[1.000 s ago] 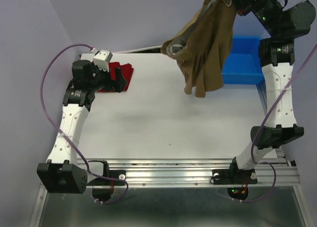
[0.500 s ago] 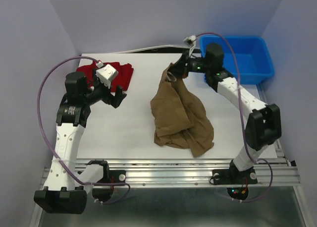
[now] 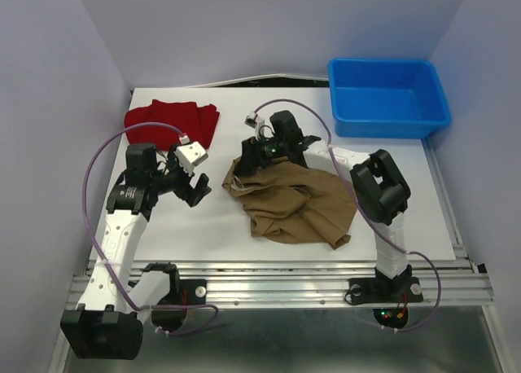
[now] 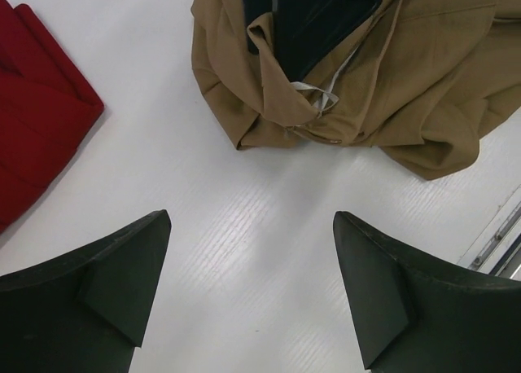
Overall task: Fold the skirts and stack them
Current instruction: Move the skirt to the center of the board
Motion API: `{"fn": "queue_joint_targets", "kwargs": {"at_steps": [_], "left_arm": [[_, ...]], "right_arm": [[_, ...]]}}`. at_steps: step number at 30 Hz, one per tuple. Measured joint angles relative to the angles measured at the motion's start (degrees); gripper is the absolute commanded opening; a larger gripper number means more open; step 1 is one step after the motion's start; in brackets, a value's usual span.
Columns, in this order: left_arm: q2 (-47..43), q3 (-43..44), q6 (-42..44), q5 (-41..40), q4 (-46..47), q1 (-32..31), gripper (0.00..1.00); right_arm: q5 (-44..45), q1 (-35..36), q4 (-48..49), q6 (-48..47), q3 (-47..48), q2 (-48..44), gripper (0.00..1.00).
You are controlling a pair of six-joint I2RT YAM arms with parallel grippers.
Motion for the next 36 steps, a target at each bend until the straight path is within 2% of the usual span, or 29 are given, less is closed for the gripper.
{"fn": "queue_joint_targets", "kwargs": {"at_steps": [3, 5, 6, 8, 12, 15, 18, 22, 25, 27, 30, 32, 33, 36], "left_arm": [[-0.1, -0.9, -2.6, 0.9, 2.1, 0.0, 0.93], [0.5, -1.3, -3.8, 1.6, 3.0, -0.1, 0.93], [1.3, -1.4, -4.7, 1.9, 3.4, -0.3, 0.93], [3.6, -1.5, -6.1, 2.0, 4.3, -1.5, 0.91], [9.5, -1.5, -8.7, 0.8, 6.0, -5.3, 0.89], [13.3, -1.3, -10.6, -1.3, 7.3, -7.8, 0.89], [16.3, 0.4, -13.6, -3.3, 8.6, -10.0, 0.91], [17.5, 3.4, -17.2, -5.4, 11.5, -12.0, 0.93], [18.8, 6.4, -17.8, -6.5, 12.6, -13.8, 0.89], [20.9, 8.5, -17.8, -6.7, 12.5, -15.1, 0.89], [23.5, 9.7, -17.9, -6.8, 12.4, -16.0, 0.89], [24.2, 9.7, -18.0, -7.5, 11.2, -16.1, 0.89], [24.3, 9.7, -17.9, -8.0, 10.7, -16.4, 0.89], [24.8, 10.0, -17.5, -9.7, 9.4, -16.9, 0.89]], "right_arm": [[5.5, -1.0, -3.4, -0.7, 1.2, -1.4, 0.86], [7.4, -2.5, -5.1, -1.2, 1.4, -3.3, 0.8], [8.4, -4.3, -6.9, -1.9, 1.9, -5.2, 0.71], [9.8, -8.3, -10.4, -4.0, 2.5, -8.9, 0.64], [12.5, -15.6, -16.0, -8.8, 2.3, -17.7, 0.61], [13.8, -17.1, -18.4, -11.0, -1.1, -24.3, 0.57], [14.1, -15.7, -20.4, -12.6, -8.0, -29.3, 0.52], [14.4, -14.4, -23.4, -14.5, -16.5, -29.8, 0.39], [14.3, -14.5, -26.3, -15.0, -21.4, -28.4, 0.31], [13.9, -14.6, -27.5, -15.1, -22.8, -28.2, 0.31], [12.7, -14.5, -27.1, -15.3, -24.2, -28.2, 0.4], [12.7, -14.5, -26.9, -15.5, -25.9, -28.2, 0.51], [12.9, -14.5, -26.7, -15.7, -26.4, -28.2, 0.6], [15.2, -14.5, -25.5, -16.1, -29.3, -28.2, 0.64]]}}
